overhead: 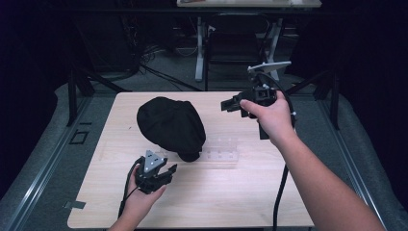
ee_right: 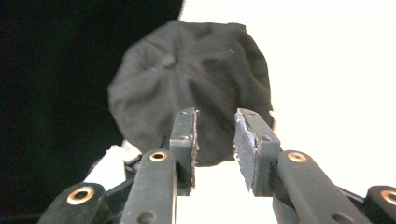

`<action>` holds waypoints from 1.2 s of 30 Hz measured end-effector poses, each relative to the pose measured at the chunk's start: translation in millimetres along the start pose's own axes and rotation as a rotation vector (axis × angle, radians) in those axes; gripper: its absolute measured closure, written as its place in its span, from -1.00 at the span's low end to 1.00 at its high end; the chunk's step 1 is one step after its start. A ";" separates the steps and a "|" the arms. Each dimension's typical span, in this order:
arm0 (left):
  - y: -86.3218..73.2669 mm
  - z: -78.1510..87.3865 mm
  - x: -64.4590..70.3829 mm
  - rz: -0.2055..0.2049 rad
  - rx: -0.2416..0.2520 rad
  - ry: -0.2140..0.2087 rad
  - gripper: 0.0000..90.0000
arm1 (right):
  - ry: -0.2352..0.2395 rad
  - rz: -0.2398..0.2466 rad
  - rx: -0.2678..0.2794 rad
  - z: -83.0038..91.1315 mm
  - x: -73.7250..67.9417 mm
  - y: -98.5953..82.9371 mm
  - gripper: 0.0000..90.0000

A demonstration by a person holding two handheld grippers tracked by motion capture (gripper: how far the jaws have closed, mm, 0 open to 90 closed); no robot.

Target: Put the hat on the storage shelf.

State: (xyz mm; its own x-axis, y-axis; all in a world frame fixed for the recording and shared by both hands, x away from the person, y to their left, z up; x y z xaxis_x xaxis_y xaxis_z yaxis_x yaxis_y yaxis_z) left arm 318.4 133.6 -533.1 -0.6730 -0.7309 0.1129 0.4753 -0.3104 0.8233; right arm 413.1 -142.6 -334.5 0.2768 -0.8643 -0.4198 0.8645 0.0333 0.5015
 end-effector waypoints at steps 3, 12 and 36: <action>-4.6 4.8 -5.7 0.013 0.002 0.005 0.21 | -0.040 0.014 0.005 2.2 7.6 -6.4 0.50; -21.3 20.3 -24.9 0.038 -0.007 0.050 0.14 | -0.127 0.040 0.016 9.1 28.6 -30.4 0.47; -55.7 37.2 -50.5 0.116 0.008 0.072 0.02 | -0.250 0.060 0.023 -2.0 71.1 -93.3 0.36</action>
State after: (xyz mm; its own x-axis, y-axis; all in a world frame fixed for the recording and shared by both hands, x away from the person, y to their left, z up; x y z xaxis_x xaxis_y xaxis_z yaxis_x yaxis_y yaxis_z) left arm 304.8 210.4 -564.0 -0.5708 -0.8038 0.1677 0.5429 -0.2162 0.8115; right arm 353.0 -206.1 -412.7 0.2131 -0.9583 -0.1902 0.8388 0.0796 0.5386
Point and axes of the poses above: each handheld gripper's, and its own axes: z roughly backward along the jaws, y roughly out of its top, x roughly to its right, the point moved 4 cm from there along -z, roughly forward along the jaws, and after that the axes turned 12 degrees about -y, right-handed, at the moved point
